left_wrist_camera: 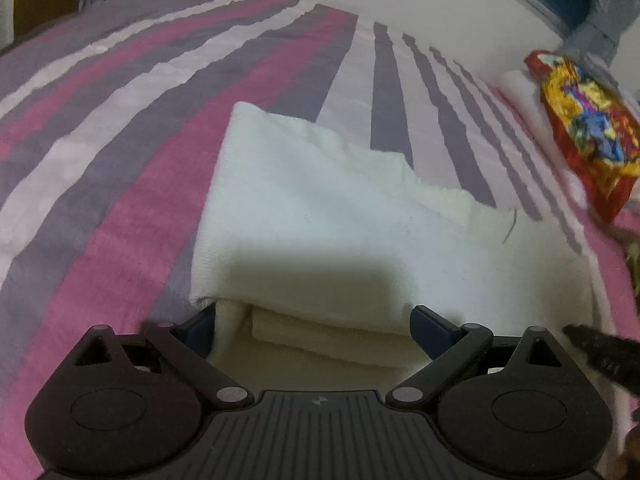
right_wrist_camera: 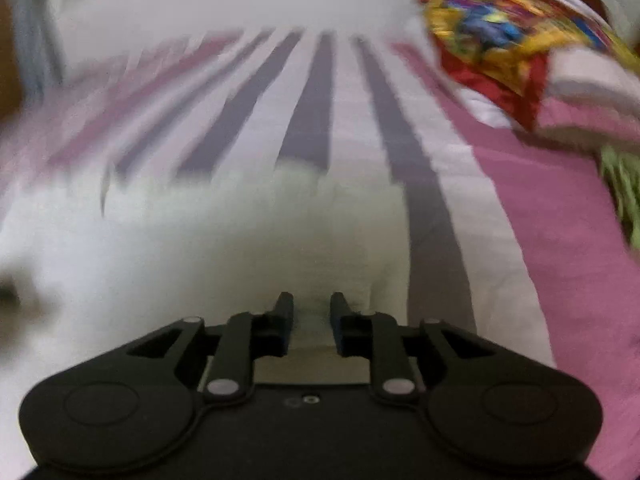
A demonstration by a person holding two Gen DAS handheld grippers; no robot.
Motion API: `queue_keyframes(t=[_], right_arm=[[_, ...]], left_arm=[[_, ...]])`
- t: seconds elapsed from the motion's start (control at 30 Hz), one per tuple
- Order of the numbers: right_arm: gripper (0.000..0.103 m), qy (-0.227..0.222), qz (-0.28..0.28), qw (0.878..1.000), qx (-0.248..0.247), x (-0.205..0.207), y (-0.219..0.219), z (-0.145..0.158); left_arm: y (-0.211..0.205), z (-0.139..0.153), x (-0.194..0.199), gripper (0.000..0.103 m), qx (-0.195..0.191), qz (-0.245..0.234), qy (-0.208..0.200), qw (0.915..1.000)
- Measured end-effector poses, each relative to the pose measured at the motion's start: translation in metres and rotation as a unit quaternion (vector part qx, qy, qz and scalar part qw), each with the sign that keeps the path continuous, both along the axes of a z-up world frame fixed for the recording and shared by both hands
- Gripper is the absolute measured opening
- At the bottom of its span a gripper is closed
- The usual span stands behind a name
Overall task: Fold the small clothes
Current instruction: 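Lift both tools away from the folded sweater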
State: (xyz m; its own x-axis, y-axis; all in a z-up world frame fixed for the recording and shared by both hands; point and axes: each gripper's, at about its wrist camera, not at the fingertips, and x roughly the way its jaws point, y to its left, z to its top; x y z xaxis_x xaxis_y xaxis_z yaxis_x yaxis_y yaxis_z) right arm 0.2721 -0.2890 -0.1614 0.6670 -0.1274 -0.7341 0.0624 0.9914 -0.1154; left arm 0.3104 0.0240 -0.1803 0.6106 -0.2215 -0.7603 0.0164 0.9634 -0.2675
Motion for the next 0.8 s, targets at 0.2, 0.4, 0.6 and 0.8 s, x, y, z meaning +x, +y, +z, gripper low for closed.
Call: queue_keyframes(t=[0.2, 0.4, 0.6, 0.8], right_arm=[[0.024, -0.007, -0.015, 1.000, 0.022, -0.005, -0.003, 0.014], [0.027, -0.026, -0.016, 0.995, 0.095, -0.031, -0.005, 0.043], [0.046, -0.038, 0.015, 0.993, 0.108, -0.092, 0.015, 0.056], [0.047, -0.016, 0.027, 0.992, 0.124, -0.144, 0.023, 0.058]], left_arm=[[-0.009, 0.004, -0.013, 0.097, 0.035, -0.021, 0.004, 0.9992], [0.000, 0.025, -0.043, 0.097, 0.016, -0.008, -0.003, 0.9998], [-0.001, 0.037, -0.086, 0.097, 0.019, -0.018, 0.010, 0.9996], [0.002, 0.053, -0.139, 0.097, 0.036, -0.025, 0.008, 0.9990]])
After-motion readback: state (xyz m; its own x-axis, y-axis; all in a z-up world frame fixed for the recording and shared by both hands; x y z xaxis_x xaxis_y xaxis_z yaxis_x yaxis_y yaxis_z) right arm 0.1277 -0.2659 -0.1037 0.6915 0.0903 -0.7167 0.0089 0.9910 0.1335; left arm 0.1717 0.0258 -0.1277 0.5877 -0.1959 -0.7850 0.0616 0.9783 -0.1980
